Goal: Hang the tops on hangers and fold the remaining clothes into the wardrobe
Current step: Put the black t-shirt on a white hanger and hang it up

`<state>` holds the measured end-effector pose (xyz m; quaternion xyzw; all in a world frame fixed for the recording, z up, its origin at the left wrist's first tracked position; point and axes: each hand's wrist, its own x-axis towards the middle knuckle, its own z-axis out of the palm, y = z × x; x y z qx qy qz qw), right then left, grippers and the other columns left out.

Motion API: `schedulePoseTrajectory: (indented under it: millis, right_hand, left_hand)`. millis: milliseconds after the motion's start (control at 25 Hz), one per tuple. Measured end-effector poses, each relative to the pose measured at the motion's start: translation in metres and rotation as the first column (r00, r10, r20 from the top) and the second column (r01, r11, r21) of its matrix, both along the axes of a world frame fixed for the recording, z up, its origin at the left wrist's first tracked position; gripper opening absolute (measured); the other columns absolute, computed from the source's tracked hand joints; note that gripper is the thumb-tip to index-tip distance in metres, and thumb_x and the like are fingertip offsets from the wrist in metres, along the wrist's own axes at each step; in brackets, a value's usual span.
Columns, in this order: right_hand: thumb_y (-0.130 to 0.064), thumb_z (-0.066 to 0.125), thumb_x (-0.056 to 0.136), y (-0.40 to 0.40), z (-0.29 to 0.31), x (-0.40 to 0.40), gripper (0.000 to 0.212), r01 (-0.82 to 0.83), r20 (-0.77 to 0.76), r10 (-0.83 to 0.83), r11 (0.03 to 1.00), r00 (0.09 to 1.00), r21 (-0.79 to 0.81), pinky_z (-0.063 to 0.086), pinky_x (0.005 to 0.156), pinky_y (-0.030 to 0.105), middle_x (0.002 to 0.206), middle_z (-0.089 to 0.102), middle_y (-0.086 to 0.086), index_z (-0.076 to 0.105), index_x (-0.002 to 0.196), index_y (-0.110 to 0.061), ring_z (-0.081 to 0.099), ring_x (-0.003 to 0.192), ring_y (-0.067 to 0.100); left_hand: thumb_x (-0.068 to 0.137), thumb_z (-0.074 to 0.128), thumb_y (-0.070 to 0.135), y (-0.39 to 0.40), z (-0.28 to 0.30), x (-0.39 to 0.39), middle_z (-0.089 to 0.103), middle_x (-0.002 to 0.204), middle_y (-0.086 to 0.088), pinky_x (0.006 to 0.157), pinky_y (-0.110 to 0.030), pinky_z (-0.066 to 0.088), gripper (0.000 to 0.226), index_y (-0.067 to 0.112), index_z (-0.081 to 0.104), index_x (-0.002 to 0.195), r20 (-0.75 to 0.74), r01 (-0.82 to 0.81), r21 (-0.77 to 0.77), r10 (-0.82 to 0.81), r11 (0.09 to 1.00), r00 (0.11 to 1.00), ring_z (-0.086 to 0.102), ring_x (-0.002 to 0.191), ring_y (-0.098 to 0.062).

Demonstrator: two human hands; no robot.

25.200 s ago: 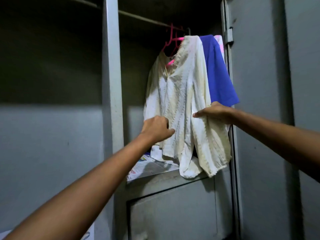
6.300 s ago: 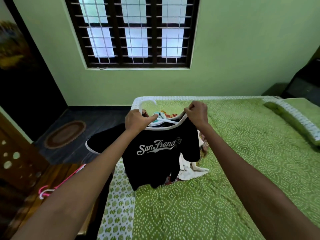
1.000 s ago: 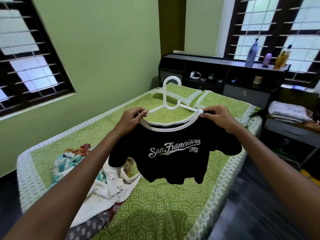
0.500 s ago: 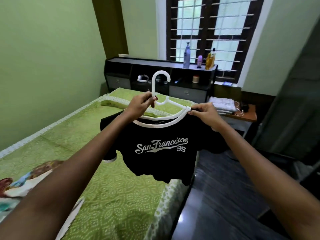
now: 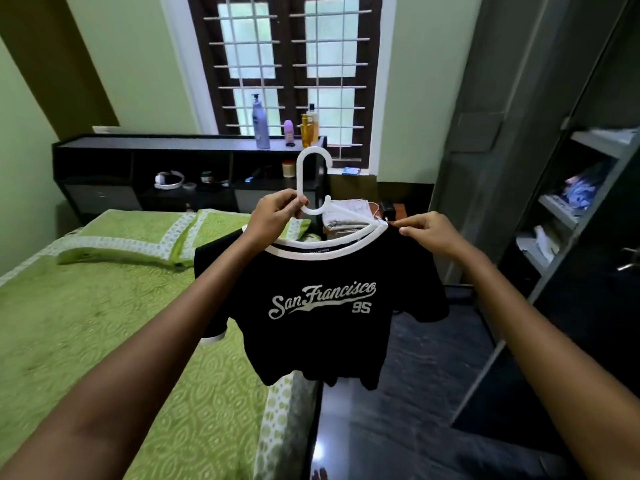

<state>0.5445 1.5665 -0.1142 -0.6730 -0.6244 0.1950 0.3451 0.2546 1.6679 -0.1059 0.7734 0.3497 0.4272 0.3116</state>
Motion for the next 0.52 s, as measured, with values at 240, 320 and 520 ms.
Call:
schedulePoseTrajectory:
  millis: [240, 320, 520]
  right_hand:
    - [-0.015, 0.065, 0.087, 0.079, 0.022, 0.046, 0.019, 0.017, -0.112, -0.019, 1.0, 0.993, -0.02, 0.046, 0.078, 0.019, 0.096, 0.067, 0.002, 0.07, 0.105, -0.01, 0.059, 0.091, 0.012]
    - [-0.015, 0.066, 0.086, 0.1, 0.023, 0.062, 0.013, 0.072, -0.138, -0.068, 0.997, 0.988, 0.027, 0.046, 0.077, 0.021, 0.09, 0.068, 0.001, 0.071, 0.098, -0.013, 0.06, 0.086, 0.011]
    - [-0.021, 0.072, 0.082, 0.133, 0.018, 0.109, 0.01, 0.221, -0.129, -0.209, 0.972, 0.969, 0.085, 0.045, 0.077, 0.021, 0.086, 0.071, -0.002, 0.073, 0.092, -0.019, 0.062, 0.08, 0.005]
  left_hand:
    - [0.094, 0.054, 0.016, 0.108, 0.012, 0.091, 0.057, 0.06, 0.011, 0.057, -0.019, 0.035, 0.019, 0.004, 0.066, 0.087, -0.027, 0.154, -0.012, -0.155, 0.988, 0.988, 0.044, 0.052, 0.003]
    - [0.095, 0.054, 0.015, 0.139, 0.018, 0.115, 0.061, 0.067, 0.003, 0.063, -0.022, 0.04, 0.017, 0.006, 0.066, 0.088, -0.011, 0.229, -0.049, -0.23, 0.972, 0.973, 0.051, 0.06, -0.003]
    - [0.095, 0.052, 0.01, 0.215, 0.014, 0.188, 0.062, 0.063, 0.011, 0.073, -0.027, 0.052, 0.017, 0.011, 0.063, 0.082, 0.08, 0.408, -0.148, -0.401, 0.901, 0.913, 0.057, 0.068, -0.009]
